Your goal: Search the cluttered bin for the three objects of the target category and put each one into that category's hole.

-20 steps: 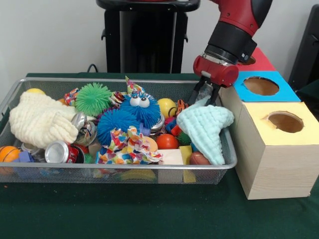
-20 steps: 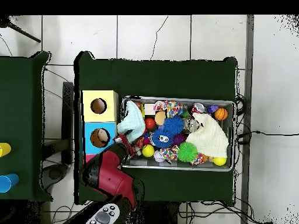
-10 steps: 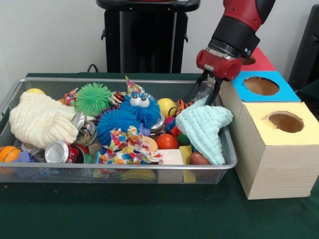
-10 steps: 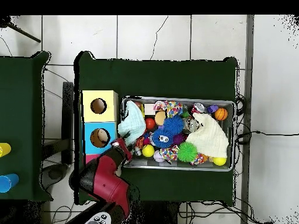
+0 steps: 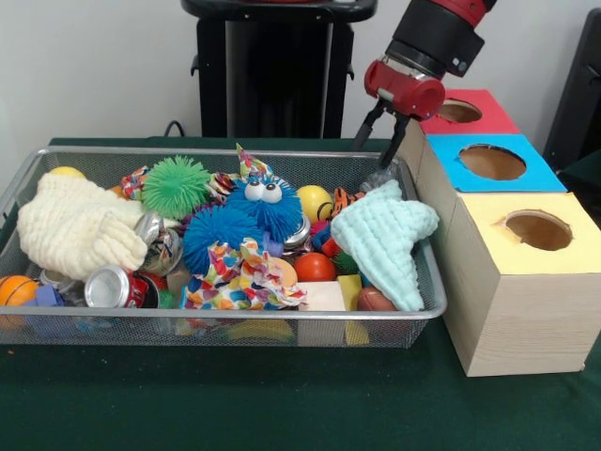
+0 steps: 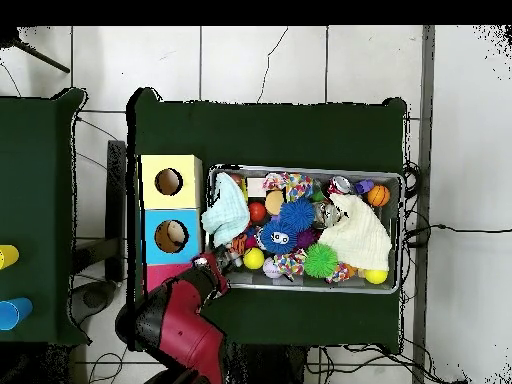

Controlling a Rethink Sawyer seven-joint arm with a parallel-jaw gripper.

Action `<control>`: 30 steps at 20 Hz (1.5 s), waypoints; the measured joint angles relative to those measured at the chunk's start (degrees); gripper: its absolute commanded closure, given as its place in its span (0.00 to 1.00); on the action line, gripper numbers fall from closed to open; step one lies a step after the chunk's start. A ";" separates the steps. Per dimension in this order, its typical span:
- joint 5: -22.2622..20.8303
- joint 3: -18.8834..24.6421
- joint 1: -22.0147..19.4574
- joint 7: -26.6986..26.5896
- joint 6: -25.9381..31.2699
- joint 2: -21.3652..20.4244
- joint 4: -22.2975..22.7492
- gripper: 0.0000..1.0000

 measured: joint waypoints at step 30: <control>0.21 6.00 -4.98 -0.01 -6.77 5.88 1.52 0.00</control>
